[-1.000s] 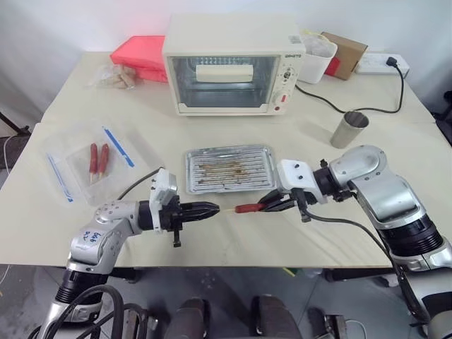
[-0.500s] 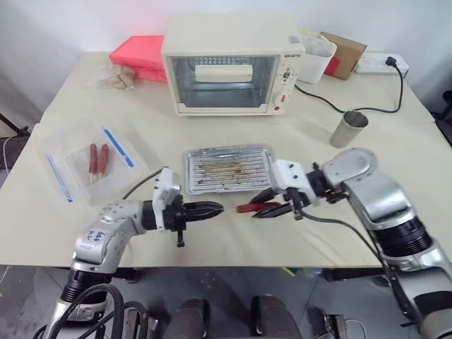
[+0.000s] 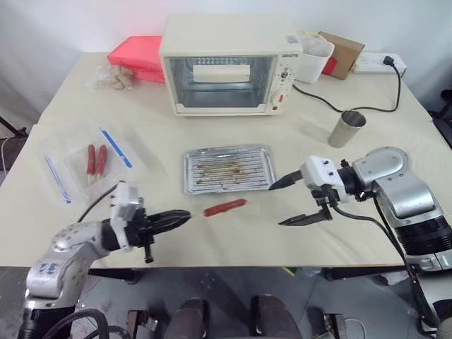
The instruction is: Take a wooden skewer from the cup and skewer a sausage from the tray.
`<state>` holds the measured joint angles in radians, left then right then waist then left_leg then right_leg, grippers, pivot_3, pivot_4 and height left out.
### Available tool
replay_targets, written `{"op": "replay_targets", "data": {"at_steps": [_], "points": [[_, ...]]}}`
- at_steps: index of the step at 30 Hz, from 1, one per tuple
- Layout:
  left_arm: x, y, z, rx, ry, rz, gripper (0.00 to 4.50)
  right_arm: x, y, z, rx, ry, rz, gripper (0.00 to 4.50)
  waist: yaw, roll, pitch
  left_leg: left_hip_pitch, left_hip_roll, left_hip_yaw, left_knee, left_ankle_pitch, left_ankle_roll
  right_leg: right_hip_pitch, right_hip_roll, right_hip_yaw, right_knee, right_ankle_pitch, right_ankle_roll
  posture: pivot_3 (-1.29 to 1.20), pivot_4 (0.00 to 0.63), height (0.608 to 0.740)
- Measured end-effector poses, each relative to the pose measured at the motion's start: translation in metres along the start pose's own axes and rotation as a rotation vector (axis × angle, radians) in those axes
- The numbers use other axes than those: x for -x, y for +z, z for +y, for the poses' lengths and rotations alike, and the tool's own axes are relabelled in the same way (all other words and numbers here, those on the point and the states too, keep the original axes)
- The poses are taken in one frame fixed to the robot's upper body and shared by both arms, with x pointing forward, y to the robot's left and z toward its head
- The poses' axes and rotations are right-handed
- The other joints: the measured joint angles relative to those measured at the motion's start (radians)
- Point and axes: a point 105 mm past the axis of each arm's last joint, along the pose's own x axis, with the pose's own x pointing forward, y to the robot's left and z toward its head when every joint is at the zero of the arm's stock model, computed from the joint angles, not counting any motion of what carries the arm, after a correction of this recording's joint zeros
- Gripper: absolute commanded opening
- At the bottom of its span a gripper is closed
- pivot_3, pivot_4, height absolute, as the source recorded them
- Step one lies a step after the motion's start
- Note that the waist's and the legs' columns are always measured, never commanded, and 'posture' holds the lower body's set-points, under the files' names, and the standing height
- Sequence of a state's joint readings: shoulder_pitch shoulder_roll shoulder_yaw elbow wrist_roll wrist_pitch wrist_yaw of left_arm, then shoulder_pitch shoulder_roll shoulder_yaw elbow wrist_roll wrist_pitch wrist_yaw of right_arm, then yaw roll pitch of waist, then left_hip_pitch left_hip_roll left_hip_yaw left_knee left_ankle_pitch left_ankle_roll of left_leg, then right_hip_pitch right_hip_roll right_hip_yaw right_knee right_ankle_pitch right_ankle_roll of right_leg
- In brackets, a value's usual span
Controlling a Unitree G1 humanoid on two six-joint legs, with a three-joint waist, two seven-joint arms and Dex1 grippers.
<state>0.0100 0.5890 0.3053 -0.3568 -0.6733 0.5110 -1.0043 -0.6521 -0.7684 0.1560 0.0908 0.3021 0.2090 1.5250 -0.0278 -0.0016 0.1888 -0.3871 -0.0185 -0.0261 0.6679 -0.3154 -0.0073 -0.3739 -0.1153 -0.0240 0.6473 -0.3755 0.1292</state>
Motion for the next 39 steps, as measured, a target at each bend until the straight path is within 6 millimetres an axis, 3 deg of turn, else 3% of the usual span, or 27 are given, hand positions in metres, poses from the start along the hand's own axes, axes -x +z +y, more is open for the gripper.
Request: {"op": "replay_targets", "data": {"at_steps": [6, 9, 13, 17, 23, 28, 32, 39], "points": [[0.05, 0.033, 0.014, -0.083, 0.424, -0.221, 0.0, 0.009, 0.023, -0.007, -0.017, -0.181, -0.438, 4.46, 0.002, -0.001, 0.0, 0.0, 0.0, 0.0, 0.001, 0.0, 0.0, 0.001, 0.0, 0.0, 0.0, 0.0, 0.0, 0.0, 0.15, 0.74], [0.073, 0.034, 0.014, -0.078, 0.608, -0.282, 0.0, 0.011, 0.035, -0.012, -0.043, -0.277, -0.563, 4.46, 0.003, -0.001, 0.0, 0.0, 0.0, -0.001, 0.0, 0.0, 0.0, 0.002, 0.0, 0.001, -0.001, 0.0, 0.001, 0.0, 0.15, 0.74], [0.112, 0.028, 0.018, -0.054, 0.919, -0.352, 0.0, 0.0, 0.046, 0.004, 0.01, -0.305, -0.659, 4.46, 0.007, -0.001, -0.001, 0.0, 0.0, -0.002, 0.0, 0.0, 0.0, 0.002, 0.001, 0.002, -0.002, 0.0, 0.001, 0.0, 0.15, 0.74], [0.131, 0.027, 0.027, -0.029, 1.109, -0.373, 0.0, -0.003, 0.043, 0.008, 0.02, -0.334, -0.655, 4.46, 0.025, -0.002, -0.001, 0.001, -0.003, -0.001, 0.003, 0.0, 0.0, 0.002, 0.001, 0.003, -0.002, 0.0, 0.001, 0.0, 0.15, 0.74], [0.127, 0.051, 0.061, -0.01, 1.265, -0.401, 0.0, -0.004, 0.041, 0.01, 0.022, -0.305, -0.626, 4.46, 0.031, -0.006, -0.003, 0.001, -0.004, -0.004, 0.003, 0.0, 0.0, 0.003, 0.001, 0.004, -0.002, 0.0, 0.001, 0.0, 0.15, 0.74], [0.102, 0.066, 0.097, 0.024, 1.295, -0.321, 0.0, -0.003, 0.041, 0.011, 0.018, -0.28, -0.604, 4.46, 0.027, -0.007, -0.004, 0.001, -0.003, -0.003, 0.002, 0.0, 0.0, 0.002, 0.003, 0.002, 0.002, 0.001, 0.001, 0.0, 0.15, 0.74], [0.089, 0.065, 0.117, 0.068, 1.292, -0.249, 0.0, -0.006, 0.043, 0.012, 0.015, -0.263, -0.604, 4.46, 0.02, -0.007, -0.004, 0.001, -0.003, 0.0, 0.0, 0.0, 0.0, -0.001, 0.003, 0.001, 0.004, 0.0, 0.001, 0.0, 0.15, 0.74], [0.099, 0.052, 0.127, 0.1, 1.363, -0.171, 0.0, -0.005, 0.048, 0.011, 0.022, -0.275, -0.601, 4.46, 0.017, -0.007, -0.004, 0.001, -0.003, 0.0, 0.0, 0.0, 0.0, -0.001, 0.002, 0.0, 0.004, 0.0, 0.001, 0.0, 0.15, 0.74]]}}
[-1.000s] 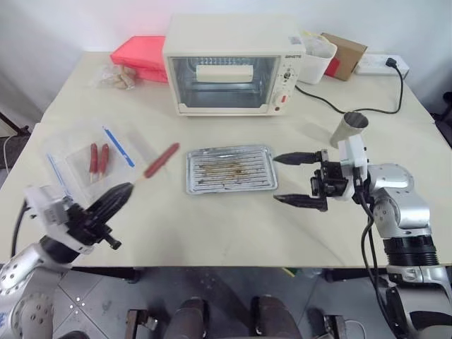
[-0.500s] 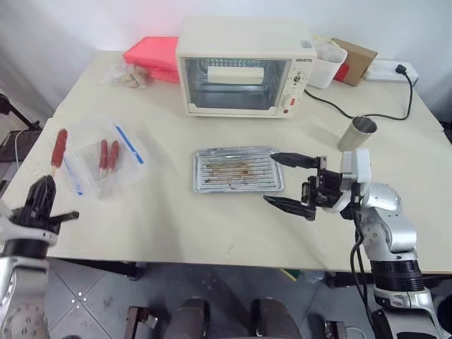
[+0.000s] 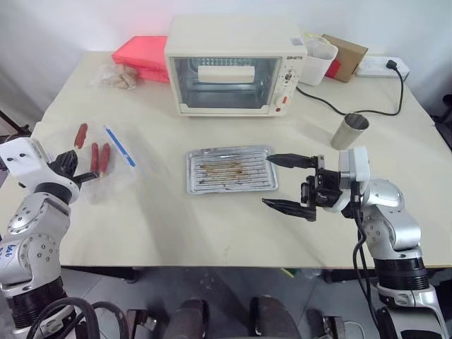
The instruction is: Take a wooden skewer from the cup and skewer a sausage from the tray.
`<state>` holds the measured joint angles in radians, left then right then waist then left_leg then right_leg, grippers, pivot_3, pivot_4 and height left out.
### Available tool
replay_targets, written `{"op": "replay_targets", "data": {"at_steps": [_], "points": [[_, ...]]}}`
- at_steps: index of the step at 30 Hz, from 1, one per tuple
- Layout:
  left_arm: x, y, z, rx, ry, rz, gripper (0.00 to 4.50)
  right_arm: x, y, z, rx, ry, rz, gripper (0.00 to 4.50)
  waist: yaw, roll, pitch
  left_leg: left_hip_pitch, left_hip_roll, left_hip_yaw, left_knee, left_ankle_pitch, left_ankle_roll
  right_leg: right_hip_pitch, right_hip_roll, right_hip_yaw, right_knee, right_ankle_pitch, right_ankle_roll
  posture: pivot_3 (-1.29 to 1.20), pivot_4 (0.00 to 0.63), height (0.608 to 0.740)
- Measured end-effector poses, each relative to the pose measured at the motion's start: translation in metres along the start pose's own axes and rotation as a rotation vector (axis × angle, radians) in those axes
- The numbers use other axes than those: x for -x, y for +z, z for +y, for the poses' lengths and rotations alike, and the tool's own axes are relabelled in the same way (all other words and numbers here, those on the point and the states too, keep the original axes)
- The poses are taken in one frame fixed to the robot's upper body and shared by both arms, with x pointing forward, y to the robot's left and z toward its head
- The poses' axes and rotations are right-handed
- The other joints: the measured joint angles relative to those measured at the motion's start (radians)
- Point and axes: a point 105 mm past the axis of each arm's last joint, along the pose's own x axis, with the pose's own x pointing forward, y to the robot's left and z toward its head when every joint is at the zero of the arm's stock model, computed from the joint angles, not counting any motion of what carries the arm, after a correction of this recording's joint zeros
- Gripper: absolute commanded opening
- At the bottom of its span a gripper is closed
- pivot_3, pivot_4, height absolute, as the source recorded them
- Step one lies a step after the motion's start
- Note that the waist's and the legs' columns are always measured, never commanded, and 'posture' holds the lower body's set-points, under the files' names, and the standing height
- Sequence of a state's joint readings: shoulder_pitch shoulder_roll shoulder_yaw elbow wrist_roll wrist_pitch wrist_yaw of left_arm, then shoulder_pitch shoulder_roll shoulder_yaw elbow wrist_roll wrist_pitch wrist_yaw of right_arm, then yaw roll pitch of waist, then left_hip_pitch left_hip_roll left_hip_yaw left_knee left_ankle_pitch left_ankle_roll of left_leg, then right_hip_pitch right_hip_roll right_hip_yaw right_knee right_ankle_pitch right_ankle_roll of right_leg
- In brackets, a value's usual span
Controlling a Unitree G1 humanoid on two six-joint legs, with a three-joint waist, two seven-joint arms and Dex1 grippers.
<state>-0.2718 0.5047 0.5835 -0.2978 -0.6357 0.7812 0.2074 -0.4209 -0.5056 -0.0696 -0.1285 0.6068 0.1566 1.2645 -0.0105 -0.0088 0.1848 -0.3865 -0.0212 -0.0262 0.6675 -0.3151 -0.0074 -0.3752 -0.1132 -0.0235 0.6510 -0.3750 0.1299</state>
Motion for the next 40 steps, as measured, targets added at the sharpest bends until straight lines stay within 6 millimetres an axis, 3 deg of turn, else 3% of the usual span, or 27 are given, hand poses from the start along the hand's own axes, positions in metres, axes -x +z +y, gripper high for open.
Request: {"op": "replay_targets", "data": {"at_steps": [1, 4, 8, 13, 17, 21, 26, 30, 37, 40], "points": [[0.0, -0.002, 0.0, 0.008, 0.0, 0.01, 0.0, 0.0, 0.001, 0.0, 0.004, -0.002, 0.003, 4.46, 0.003, 0.0, 0.0, 0.0, 0.0, 0.0, 0.0, 0.0, 0.0, 0.0, 0.0, 0.0, 0.0, 0.0, 0.0, 0.0, 0.15, 0.74], [0.001, -0.013, -0.001, 0.029, 0.003, 0.047, 0.72, 0.0, 0.002, -0.001, 0.011, -0.013, 0.002, 4.5, 0.008, 0.0, 0.0, 0.0, 0.0, 0.0, 0.0, 0.0, 0.0, 0.0, 0.0, 0.0, 0.0, 0.0, 0.0, 0.0, 0.15, 0.74], [0.002, -0.019, -0.002, 0.039, 0.001, 0.077, 1.94, 0.001, 0.003, -0.002, 0.008, -0.022, 0.0, 4.5, 0.008, 0.0, 0.0, 0.0, 0.0, 0.0, 0.001, 0.0, 0.0, 0.0, 0.0, 0.0, 0.0, 0.0, 0.0, 0.0, 0.15, 0.74], [0.007, -0.013, -0.002, 0.006, -0.044, 0.057, 3.4, 0.004, 0.003, -0.002, 0.012, -0.012, 0.019, 4.5, 0.006, 0.0, 0.0, 0.0, 0.0, 0.0, 0.0, 0.0, 0.0, 0.0, 0.0, 0.001, -0.001, 0.0, 0.0, 0.0, 0.15, 0.74], [0.024, 0.003, -0.015, -0.062, -0.233, -0.01, 4.46, 0.009, 0.004, -0.002, 0.015, -0.003, 0.045, 4.5, 0.006, 0.0, 0.0, 0.0, 0.001, 0.001, -0.001, 0.0, 0.0, 0.0, -0.001, 0.001, -0.005, 0.0, 0.0, 0.0, 0.15, 0.74], [0.059, 0.012, -0.037, -0.282, -0.615, -0.005, 4.46, 0.02, 0.001, 0.0, 0.007, 0.023, 0.103, 4.5, 0.005, 0.0, 0.0, 0.0, 0.001, 0.001, -0.002, 0.0, 0.0, 0.001, -0.002, 0.002, -0.009, 0.0, -0.001, 0.0, 0.15, 0.74], [0.105, -0.01, -0.043, -0.703, -1.097, 0.071, 4.46, 0.04, -0.004, 0.003, -0.014, 0.05, 0.178, 4.5, 0.008, 0.003, 0.001, 0.001, 0.002, 0.004, -0.004, 0.0, 0.0, 0.002, -0.002, 0.001, -0.014, 0.0, -0.002, 0.0, 0.15, 0.74], [0.103, -0.033, -0.041, -0.765, -1.225, 0.109, 4.46, 0.047, -0.008, 0.009, -0.011, 0.083, 0.209, 4.5, 0.012, 0.003, 0.001, 0.001, 0.002, 0.003, -0.004, 0.0, 0.001, 0.003, -0.003, 0.002, -0.014, 0.001, -0.002, 0.0, 0.15, 0.74], [0.098, -0.058, -0.075, -0.705, -1.334, 0.014, 4.46, 0.057, -0.025, 0.018, -0.015, 0.044, 0.27, 4.5, 0.004, 0.003, 0.001, 0.0, 0.002, 0.005, -0.003, -0.002, 0.003, 0.001, -0.002, 0.002, -0.008, 0.002, 0.0, 0.0, 0.15, 0.74], [0.098, -0.062, -0.078, -0.686, -1.333, 0.014, 4.46, 0.063, -0.031, 0.022, -0.026, 0.006, 0.282, 4.5, 0.004, 0.003, 0.001, 0.001, 0.003, 0.005, -0.003, -0.002, 0.003, 0.001, -0.001, 0.002, -0.007, 0.002, 0.0, 0.0, 0.15, 0.74]]}}
